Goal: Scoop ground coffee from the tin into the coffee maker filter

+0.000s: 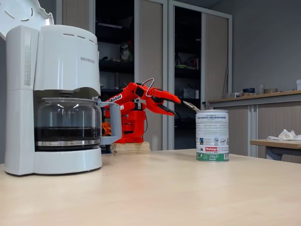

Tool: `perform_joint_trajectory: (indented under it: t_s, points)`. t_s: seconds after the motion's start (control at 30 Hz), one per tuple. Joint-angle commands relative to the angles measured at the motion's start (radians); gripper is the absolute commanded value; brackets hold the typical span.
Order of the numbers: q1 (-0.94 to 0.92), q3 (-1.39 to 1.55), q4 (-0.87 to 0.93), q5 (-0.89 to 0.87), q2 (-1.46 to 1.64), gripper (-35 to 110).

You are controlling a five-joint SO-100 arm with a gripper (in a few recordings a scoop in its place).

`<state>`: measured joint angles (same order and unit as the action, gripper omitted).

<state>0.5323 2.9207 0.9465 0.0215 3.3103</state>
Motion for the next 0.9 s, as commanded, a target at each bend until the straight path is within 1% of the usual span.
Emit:
perform_joint_trajectory:
  t_s: [0.0, 0.13, 0.47, 0.87]
  points:
    - [0.032, -0.061, 0.052, 0.028, 0.025, 30]
    - [0.055, -0.092, 0.081, 0.046, 0.029, 33]
    - [0.075, -0.103, 0.078, 0.063, 0.028, 31]
    - [0.084, -0.224, -0.006, 0.069, -0.265, 31]
